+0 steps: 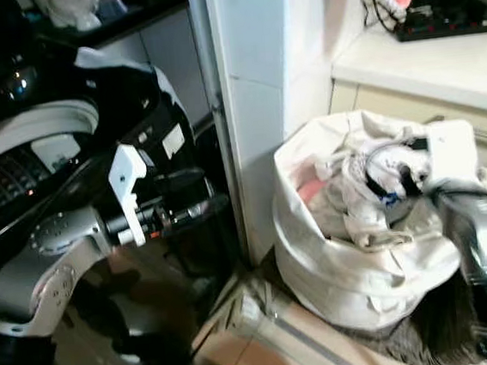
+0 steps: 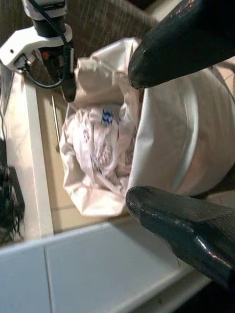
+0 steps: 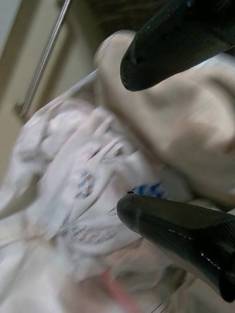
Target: Clothes washing
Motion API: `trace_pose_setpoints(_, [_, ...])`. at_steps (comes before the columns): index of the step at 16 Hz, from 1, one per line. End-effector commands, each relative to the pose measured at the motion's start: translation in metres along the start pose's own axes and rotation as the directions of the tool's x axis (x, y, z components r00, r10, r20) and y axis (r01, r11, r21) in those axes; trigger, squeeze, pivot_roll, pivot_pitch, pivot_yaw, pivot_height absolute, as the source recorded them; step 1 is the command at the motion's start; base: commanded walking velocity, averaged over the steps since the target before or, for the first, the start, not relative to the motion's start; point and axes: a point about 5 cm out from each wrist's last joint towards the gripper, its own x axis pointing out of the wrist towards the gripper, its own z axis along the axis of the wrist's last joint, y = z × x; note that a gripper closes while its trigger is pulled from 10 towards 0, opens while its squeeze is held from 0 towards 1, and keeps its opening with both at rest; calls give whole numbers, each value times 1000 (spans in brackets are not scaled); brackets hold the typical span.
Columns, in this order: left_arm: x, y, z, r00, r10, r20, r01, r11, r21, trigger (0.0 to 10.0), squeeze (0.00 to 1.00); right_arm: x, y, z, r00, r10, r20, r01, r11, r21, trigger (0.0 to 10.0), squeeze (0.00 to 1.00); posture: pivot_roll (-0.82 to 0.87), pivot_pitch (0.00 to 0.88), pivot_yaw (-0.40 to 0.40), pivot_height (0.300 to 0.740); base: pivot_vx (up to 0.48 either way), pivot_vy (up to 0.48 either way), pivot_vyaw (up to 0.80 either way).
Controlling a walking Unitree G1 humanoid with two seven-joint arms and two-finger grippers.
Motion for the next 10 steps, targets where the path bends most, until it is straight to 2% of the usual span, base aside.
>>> trace_pose_setpoints(1, [-1, -2, 3, 1000, -25, -14, 25, 1000, 6, 10000, 0, -8, -2, 4, 1000, -11, 10, 11, 1000, 2, 10000, 1000, 42, 0, 88, 740, 0, 0, 0])
trace_pose_setpoints(3, [-4, -6, 2, 998, -62, -28, 62, 998, -13, 10000, 0, -23, -8, -4, 999, -44, -8, 44, 999, -15, 10000, 1000, 34, 0, 94, 740, 0, 0, 0])
trace_pose_setpoints(6, [-3, -6, 1, 996, -75, -45, 75, 997, -7, 10000, 0, -26, 5, -16, 996, 63, -55, -63, 998, -7, 10000, 1000, 34, 0, 94, 740, 0, 0, 0])
trace_pose_setpoints(7, [-3, -6, 1, 995, -82, -49, 82, 997, -4, 10000, 0, -25, 7, -19, 995, 75, -67, -74, 997, 15, 10000, 867, 26, 0, 102, 740, 0, 0, 0])
trace_pose_setpoints(8, [-2, -9, 2, 993, -108, -53, 107, 994, -10, 10000, 0, -22, 8, -23, 994, 76, -79, -74, 997, 27, 10000, 0, 27, 0, 104, 740, 0, 0, 0])
trace_pose_setpoints(9, [-2, -15, 2, 986, -159, -47, 158, 987, -35, 10000, 0, -16, 11, -29, 992, 97, -79, -95, 995, 31, 10000, 0, 27, 0, 104, 740, 0, 0, 0])
trace_pose_setpoints(10, [-2, -16, 2, 985, -167, -47, 165, 986, -38, 10000, 0, -16, 11, -29, 992, 102, -77, -100, 995, 30, 10000, 0, 27, 0, 104, 740, 0, 0, 0])
